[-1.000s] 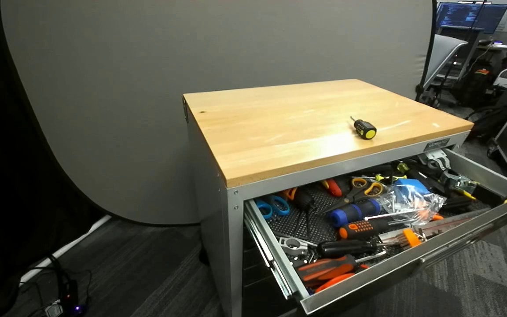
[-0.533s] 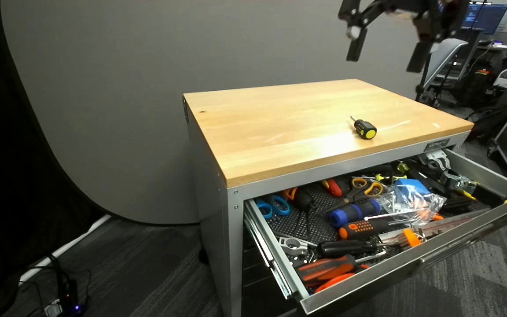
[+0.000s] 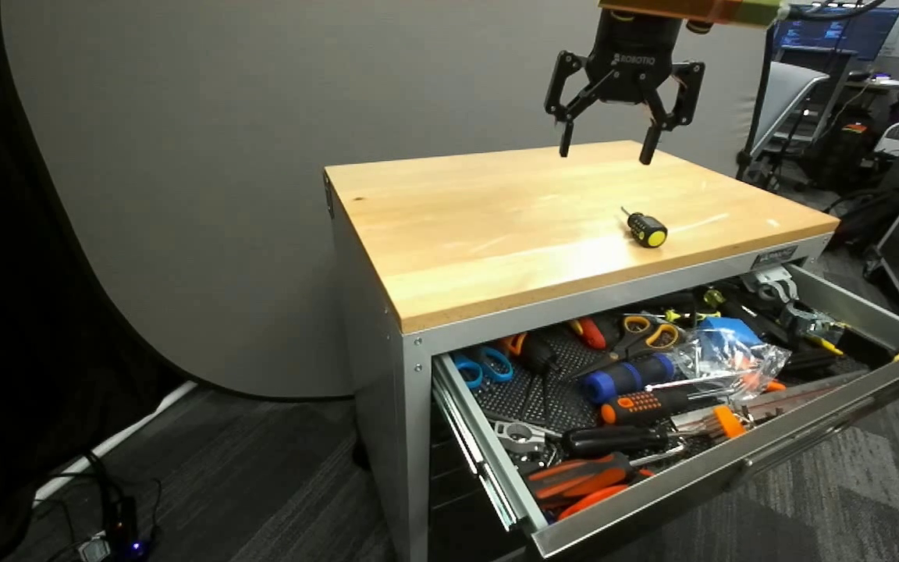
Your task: Pick up the screwdriver, put it in the open drawer and close the drawer
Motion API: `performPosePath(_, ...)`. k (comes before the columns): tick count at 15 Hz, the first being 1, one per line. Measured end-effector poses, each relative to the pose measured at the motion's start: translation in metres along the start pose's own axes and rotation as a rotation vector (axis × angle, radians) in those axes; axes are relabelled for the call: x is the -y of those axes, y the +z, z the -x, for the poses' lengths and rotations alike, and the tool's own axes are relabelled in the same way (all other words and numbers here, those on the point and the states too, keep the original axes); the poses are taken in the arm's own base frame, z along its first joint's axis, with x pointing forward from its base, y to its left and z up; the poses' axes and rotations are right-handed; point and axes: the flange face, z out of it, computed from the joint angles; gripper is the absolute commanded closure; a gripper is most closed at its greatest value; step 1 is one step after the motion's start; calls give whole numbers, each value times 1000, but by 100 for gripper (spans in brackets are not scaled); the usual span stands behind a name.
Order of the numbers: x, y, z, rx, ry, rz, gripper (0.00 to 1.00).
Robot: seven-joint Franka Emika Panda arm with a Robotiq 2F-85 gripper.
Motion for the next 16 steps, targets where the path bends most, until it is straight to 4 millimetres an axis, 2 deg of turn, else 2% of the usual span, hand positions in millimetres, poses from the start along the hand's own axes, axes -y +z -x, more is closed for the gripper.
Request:
performPosePath(3,-1,3,-22,3,23,34,0)
performPosePath(7,-14,16,-40,49,56,98,0)
performPosePath(11,-27,33,-49,91,80,146,0)
performPosePath(16,-39,64,-57,129,99,187,0)
